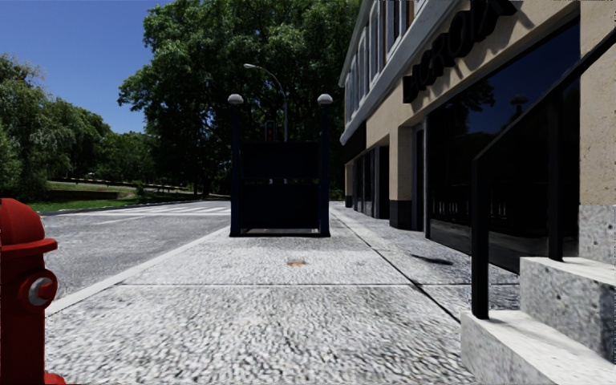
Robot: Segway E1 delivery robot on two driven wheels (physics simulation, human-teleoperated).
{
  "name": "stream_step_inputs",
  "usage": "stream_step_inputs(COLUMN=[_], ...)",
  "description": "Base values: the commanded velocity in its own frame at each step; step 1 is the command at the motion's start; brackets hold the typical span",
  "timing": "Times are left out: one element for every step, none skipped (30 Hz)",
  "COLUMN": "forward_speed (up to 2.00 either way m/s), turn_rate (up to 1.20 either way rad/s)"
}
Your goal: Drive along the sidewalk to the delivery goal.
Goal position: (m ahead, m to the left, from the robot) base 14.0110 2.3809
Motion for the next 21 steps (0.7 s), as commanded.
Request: stream_step_inputs(forward_speed=[2.00, 2.00, 2.00, 2.00, 2.00, 2.00, 1.99, 1.93, 1.93, 1.86, 1.80, 1.77, 1.77, 1.75, 1.74, 1.74, 1.74, 1.74, 1.74, 1.74, 1.74], turn_rate=[0.00, 0.00, 0.00, 0.00, 0.00, 0.00, 0.00, -0.08, -0.08, -0.21, -0.27, -0.30, -0.30, -0.30, -0.31, -0.31, -0.31, -0.31, -0.31, -0.31, -0.31])
